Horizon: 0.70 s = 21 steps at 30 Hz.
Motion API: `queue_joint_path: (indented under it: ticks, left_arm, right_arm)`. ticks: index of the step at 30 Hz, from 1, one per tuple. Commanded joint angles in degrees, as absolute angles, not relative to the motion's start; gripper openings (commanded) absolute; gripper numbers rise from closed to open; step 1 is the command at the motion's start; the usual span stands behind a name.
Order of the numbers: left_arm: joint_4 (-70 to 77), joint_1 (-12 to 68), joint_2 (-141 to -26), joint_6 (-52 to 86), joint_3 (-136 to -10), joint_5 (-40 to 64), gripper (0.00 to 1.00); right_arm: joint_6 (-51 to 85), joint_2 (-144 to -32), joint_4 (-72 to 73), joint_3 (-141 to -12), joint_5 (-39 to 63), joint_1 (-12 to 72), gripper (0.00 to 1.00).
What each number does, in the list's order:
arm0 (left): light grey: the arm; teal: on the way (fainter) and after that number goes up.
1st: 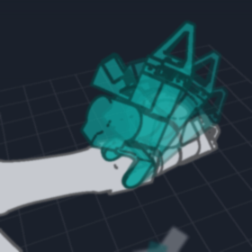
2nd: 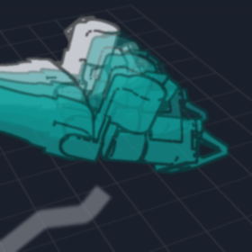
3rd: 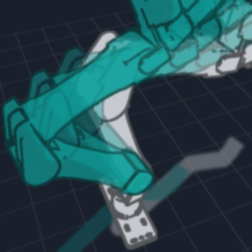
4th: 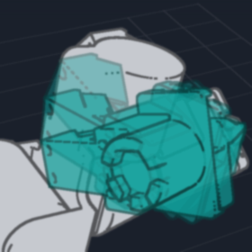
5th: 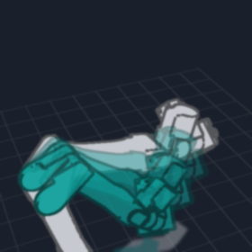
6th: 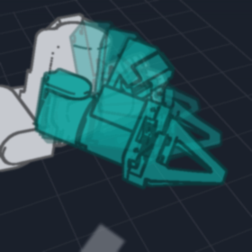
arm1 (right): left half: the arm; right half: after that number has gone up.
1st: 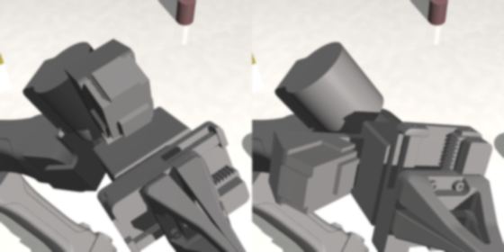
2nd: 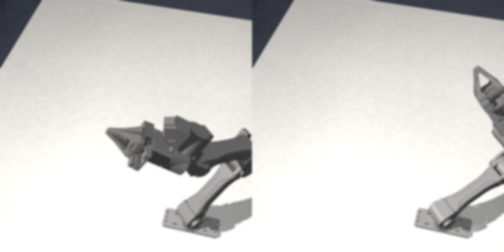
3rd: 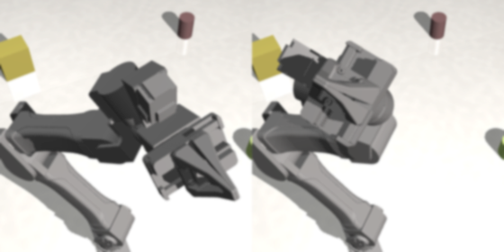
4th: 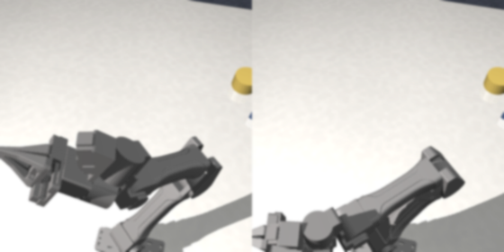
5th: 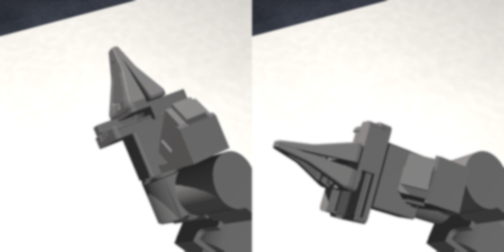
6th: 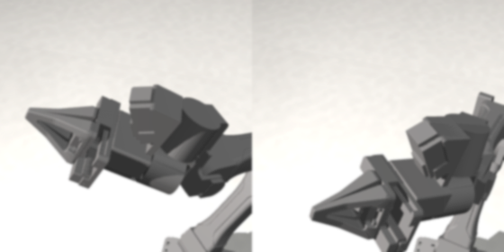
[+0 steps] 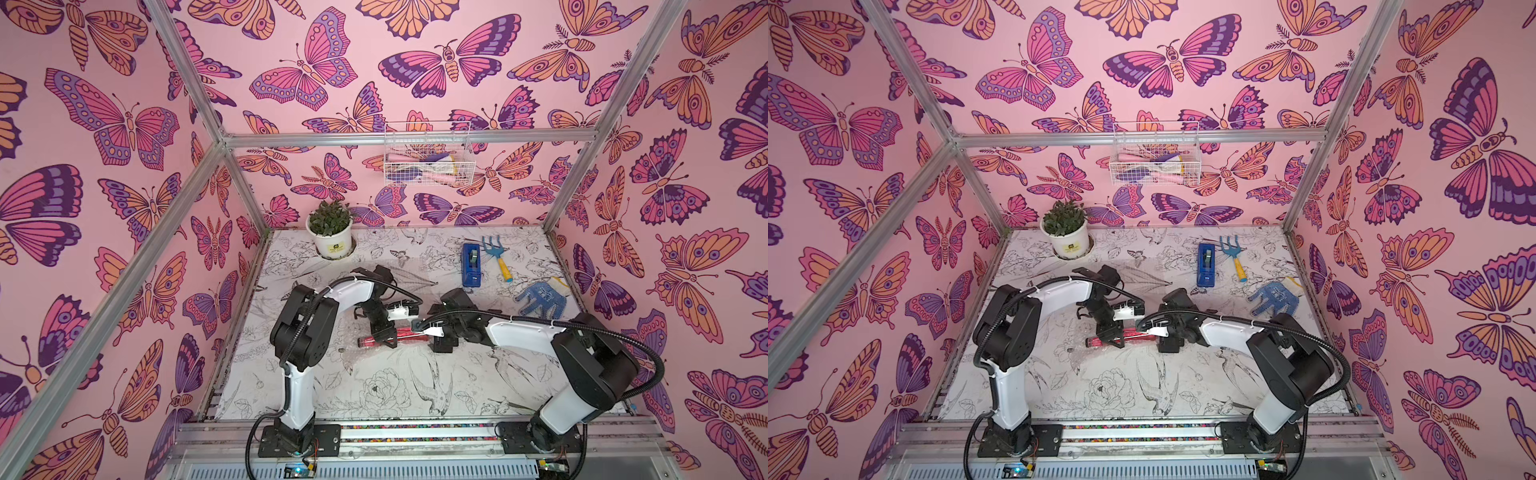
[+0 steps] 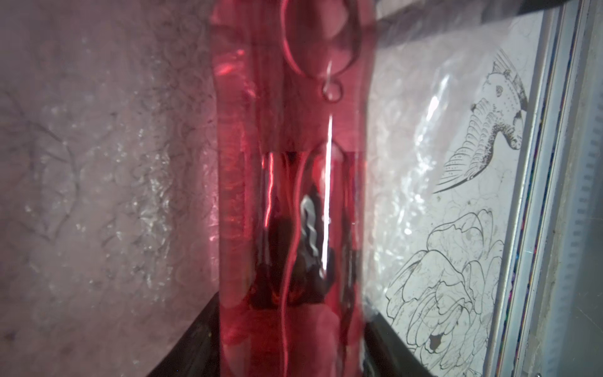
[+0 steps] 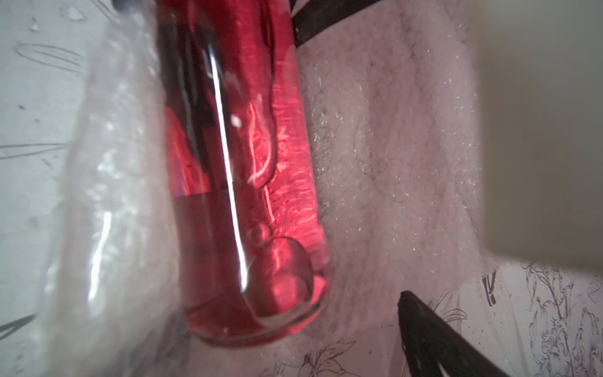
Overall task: Wrap wine bottles in bubble wrap
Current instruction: Wrap the wine bottle in bubble wrap.
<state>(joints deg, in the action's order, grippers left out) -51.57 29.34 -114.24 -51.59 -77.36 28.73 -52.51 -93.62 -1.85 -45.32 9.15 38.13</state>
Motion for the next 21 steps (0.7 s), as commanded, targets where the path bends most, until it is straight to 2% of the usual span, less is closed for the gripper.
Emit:
queue_joint_path:
  ticks: [1,11,19,21]
  left_arm:
    - [-55.98,29.71,-116.09,-53.61,-76.05,26.95,0.41]
    - [-55.97,29.71,-116.62,-54.12,-77.14,26.79,0.43]
    - [-55.92,29.71,-116.03,-54.4,-76.65,27.39,0.43]
    - [-55.93,29.69,-115.66,-54.47,-76.47,27.23,0.43]
  right_arm:
    - [-53.55,-93.83,-10.68,-47.02,10.74,39.36,0.97]
    - [-49.9,-95.36,-8.79,-49.56,10.81,42.72,0.96]
    - [-31.47,-91.0,-7.0,-49.79,12.54,42.96,0.94]
    - [-25.28,-88.53,-2.09,-46.72,13.15,42.99,0.95]
